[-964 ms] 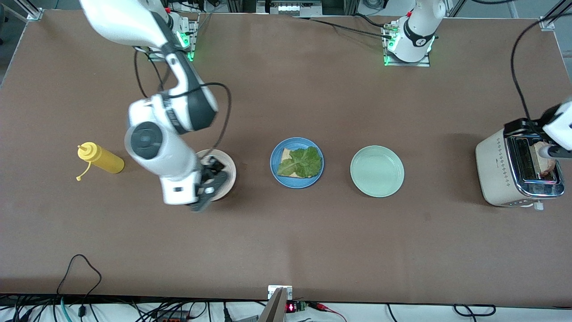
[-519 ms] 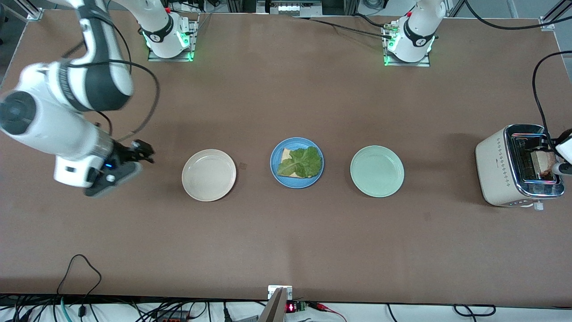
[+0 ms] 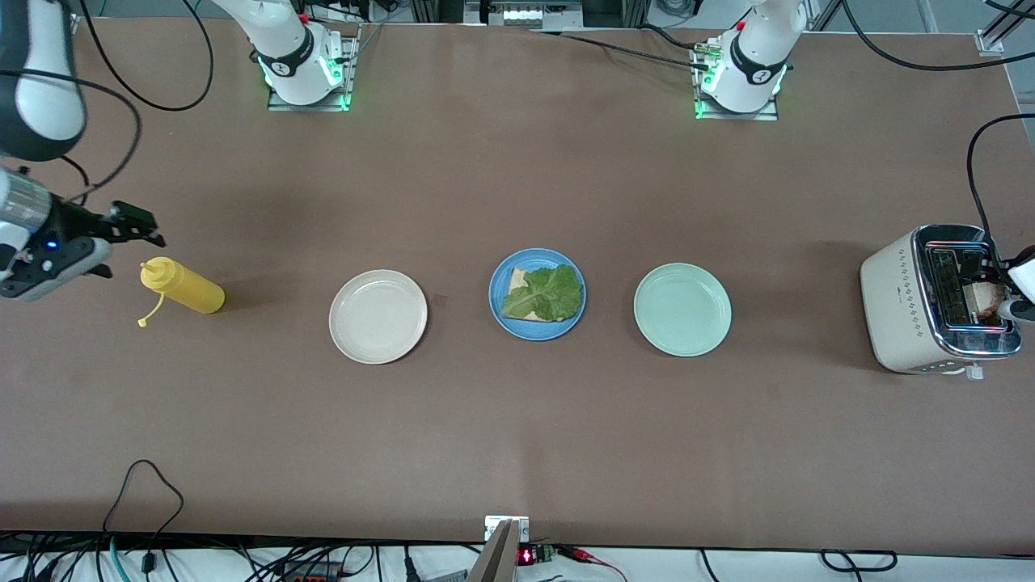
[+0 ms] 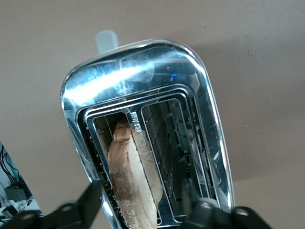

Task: Make sandwich in blue plate with both arms
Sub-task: 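Grasp the yellow bottle with the right gripper while the left gripper takes bread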

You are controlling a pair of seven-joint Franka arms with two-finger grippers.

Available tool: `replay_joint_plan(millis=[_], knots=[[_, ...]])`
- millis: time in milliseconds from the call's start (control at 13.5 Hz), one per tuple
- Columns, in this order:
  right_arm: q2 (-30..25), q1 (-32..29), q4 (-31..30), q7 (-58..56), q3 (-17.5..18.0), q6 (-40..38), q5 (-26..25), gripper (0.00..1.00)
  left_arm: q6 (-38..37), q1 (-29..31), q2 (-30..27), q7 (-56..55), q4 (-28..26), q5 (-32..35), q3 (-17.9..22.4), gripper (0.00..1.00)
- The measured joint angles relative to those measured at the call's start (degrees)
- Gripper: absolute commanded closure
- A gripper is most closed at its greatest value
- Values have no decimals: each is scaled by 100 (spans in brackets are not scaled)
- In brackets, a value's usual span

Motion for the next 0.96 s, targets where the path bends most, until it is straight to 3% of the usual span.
replay_joint_plan(millis=[74, 223, 371, 742, 964], knots=[[4, -189, -17, -510, 2, -24, 25, 0, -3, 54, 16, 79, 0, 0, 1, 86], [11, -545, -47, -1374, 1, -38, 256, 0, -4, 152, 81, 137, 0, 0, 1, 87], [28, -877, -64, -1967, 2, -56, 563, 0, -6, 195, 120, 141, 0, 0, 1, 99], [707, -1789, -152, -4763, 3, -144, 2392, 0, -407, 169, 113, 141, 189, 0, -114, 99], [1237, -2087, -155, -5523, 8, -501, 3020, 0, -1386, 128, 83, 126, 916, 0, -507, 99]])
